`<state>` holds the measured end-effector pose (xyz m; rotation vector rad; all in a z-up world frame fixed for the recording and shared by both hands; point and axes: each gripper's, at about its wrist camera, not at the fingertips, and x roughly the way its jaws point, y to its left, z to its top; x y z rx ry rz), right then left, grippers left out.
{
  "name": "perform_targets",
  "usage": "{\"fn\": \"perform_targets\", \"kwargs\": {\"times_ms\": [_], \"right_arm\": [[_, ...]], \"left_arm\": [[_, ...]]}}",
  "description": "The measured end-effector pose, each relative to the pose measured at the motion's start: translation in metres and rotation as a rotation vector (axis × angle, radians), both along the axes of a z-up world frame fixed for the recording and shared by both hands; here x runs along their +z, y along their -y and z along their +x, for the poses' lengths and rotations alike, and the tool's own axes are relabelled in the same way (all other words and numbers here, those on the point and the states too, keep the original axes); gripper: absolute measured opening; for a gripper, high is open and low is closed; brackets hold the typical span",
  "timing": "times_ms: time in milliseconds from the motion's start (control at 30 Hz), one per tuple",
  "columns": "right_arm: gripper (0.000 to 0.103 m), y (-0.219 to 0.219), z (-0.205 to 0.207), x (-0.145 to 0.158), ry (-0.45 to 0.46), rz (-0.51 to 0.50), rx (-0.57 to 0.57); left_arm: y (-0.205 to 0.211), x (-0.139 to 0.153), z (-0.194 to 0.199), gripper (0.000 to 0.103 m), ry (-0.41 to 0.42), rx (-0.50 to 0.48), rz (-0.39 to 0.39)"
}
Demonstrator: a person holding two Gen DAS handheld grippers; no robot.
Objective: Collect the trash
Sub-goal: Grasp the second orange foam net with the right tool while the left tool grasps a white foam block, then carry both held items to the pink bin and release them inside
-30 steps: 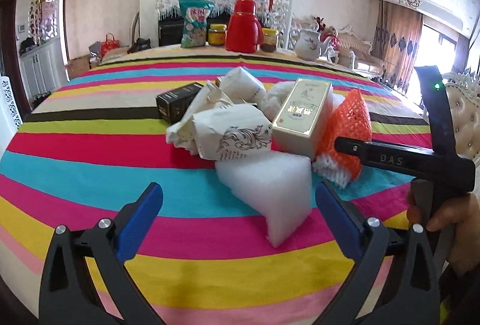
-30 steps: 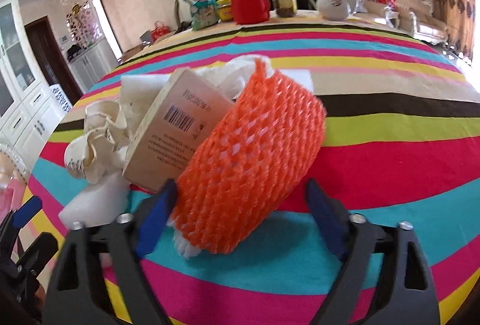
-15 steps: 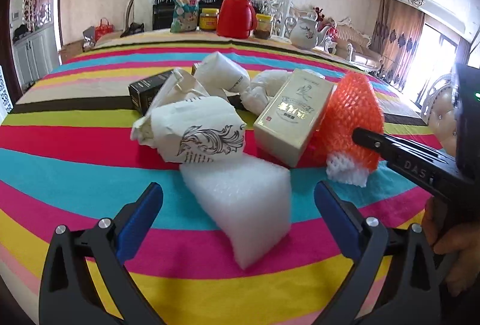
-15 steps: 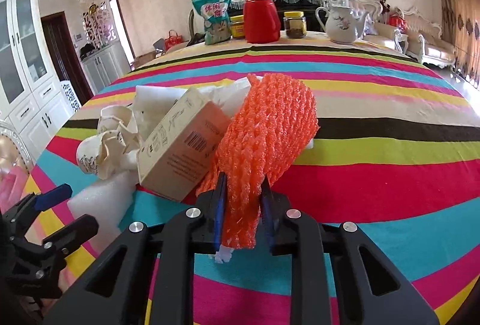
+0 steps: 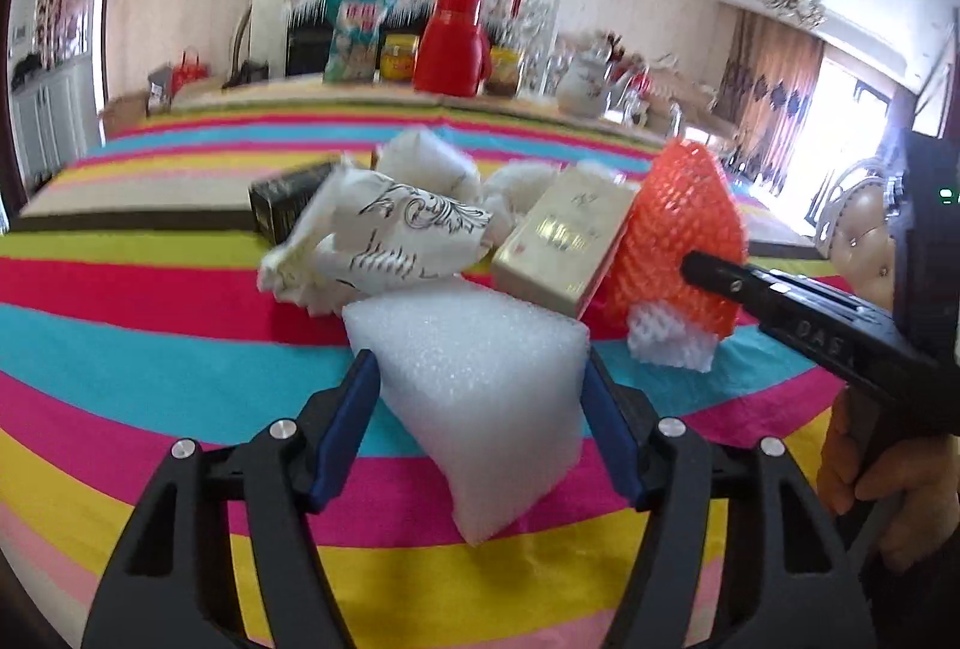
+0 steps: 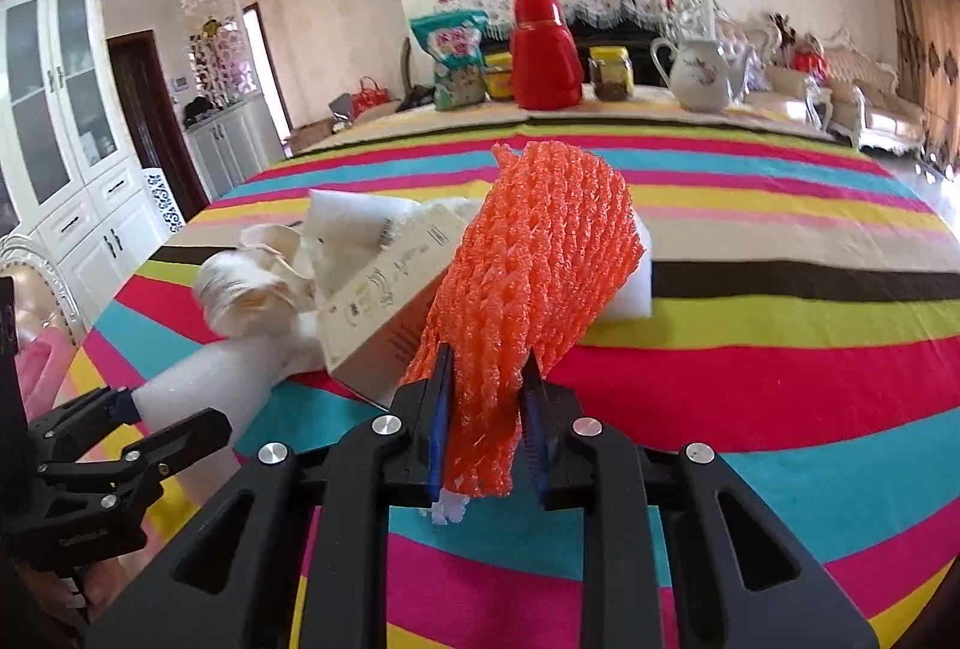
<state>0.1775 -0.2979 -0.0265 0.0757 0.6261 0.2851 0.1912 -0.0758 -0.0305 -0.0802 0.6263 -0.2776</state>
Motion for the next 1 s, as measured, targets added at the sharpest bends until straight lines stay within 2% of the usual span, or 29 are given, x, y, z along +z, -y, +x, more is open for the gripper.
{"fn": "perform_targets", "kwargs": {"times_ms": [167,400,600,1000], "right_arm": [[0.022,-0.009,-0.010,0.010,0.044,-0.006,0.033],[0.022,-0.023,-0.018,0.011,0.050,-0.020,0.066],[0.022,-0.038,-0.028,0.022,0.077,-0.055,0.096],[0.022,-0.082,-0.068,0.033,0.110,-0.096,0.168]], "left_arm": [[-0.010,0.011,-0.011,0.065,0.062,0.026,-0.027],[-0.025,0.022,-0.019,0.065,0.130,0.083,-0.004],[-0.036,0.021,-0.020,0.065,0.107,0.099,0.013],[-0.070,0.029,-0.051,0.065,0.121,0.127,0.039]]}}
